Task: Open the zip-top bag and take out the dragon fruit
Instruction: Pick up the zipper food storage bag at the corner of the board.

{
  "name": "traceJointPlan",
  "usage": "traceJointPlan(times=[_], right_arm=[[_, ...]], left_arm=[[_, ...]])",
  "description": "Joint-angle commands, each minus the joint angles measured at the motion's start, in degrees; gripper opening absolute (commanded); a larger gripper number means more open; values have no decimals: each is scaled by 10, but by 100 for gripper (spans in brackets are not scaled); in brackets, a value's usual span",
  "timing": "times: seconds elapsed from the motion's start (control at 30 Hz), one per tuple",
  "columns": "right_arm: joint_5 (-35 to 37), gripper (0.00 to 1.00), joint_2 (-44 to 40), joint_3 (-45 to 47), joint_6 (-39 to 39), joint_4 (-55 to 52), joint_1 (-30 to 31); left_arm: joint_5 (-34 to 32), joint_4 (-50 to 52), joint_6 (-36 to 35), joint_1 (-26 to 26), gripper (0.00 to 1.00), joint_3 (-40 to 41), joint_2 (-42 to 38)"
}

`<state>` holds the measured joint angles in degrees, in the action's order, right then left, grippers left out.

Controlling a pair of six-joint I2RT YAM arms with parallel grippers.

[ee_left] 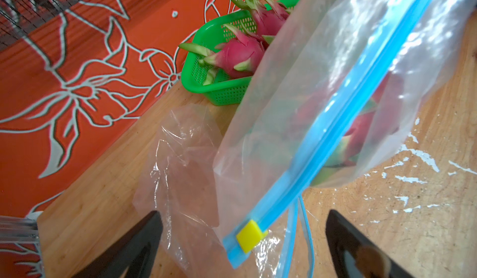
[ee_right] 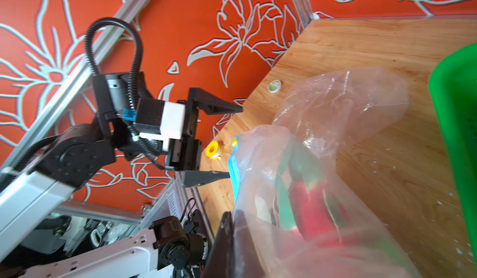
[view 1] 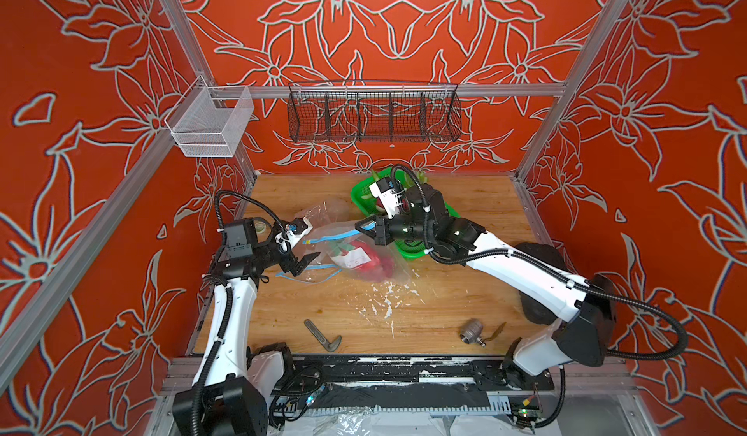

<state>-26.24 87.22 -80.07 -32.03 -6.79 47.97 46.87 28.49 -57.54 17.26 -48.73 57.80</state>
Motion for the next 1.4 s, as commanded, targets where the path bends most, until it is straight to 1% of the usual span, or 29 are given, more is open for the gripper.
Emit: traceJointPlan(times=[0.0,0.03,0.1,0.13,0.23,0.3,0.37,0.53,0.6,0.63,0.67,0.73,0.77,0.8,0.9,0.97,1.03,1.1,1.17,1.23,1.3,1.37], right_arm=[[-30,0,-29,9,-14,68,-1],[-30,0,-31,12,-15,69,-1],[-29,0,-31,14,-16,68,-1],[-27,0,-31,15,-15,66,-1],[-29,0,-26,10,-14,62,-2],[-31,0,-20,3,-15,57,-3],[-35,0,-12,-5,-17,55,-6],[-46,0,2,-18,-25,54,-10],[-49,0,7,-23,-25,52,-11],[-51,0,10,-24,-25,51,-11],[-51,4,11,-26,-24,47,-12],[-50,15,14,-31,-19,38,-14],[-48,23,14,-33,-16,33,-15],[-44,32,15,-36,-10,26,-17],[-25,52,14,-53,19,-10,-28],[2,60,10,-69,57,-49,-36],[40,64,1,-86,109,-87,-41],[83,68,-15,-100,176,-118,-41],[112,71,-31,-105,240,-129,-40],[136,74,-48,-108,285,-135,-40],[128,76,-63,-108,332,-140,-39],[102,77,-74,-105,377,-151,-35]], left_arm=[[25,-19,-40,-1,97,6,-4],[26,-20,-44,-2,95,7,-3],[25,-25,-46,-3,85,7,-2],[25,-27,-45,-3,79,6,-2],[27,-28,-44,-4,57,2,-1],[31,-12,-57,-5,48,-4,1],[32,3,-69,-6,44,-9,5],[22,-6,-75,-9,42,-10,14],[22,-16,-73,-10,37,-8,18],[22,-20,-73,-12,31,-8,20],[22,-25,-73,-14,22,-9,23],[21,-29,-74,-19,8,-12,26],[18,-31,-81,-20,0,-15,27],[14,-36,-78,-21,0,-20,25],[3,-34,-67,-22,0,-45,27],[-11,-17,-56,-24,0,-75,35],[-25,13,-36,-28,0,-114,47],[-34,63,-28,-37,0,-155,62],[-37,104,-28,-48,0,-177,67],[-46,131,-29,-63,0,-185,61],[-50,145,-22,-76,0,-186,49],[-51,156,-13,-84,0,-192,39]])
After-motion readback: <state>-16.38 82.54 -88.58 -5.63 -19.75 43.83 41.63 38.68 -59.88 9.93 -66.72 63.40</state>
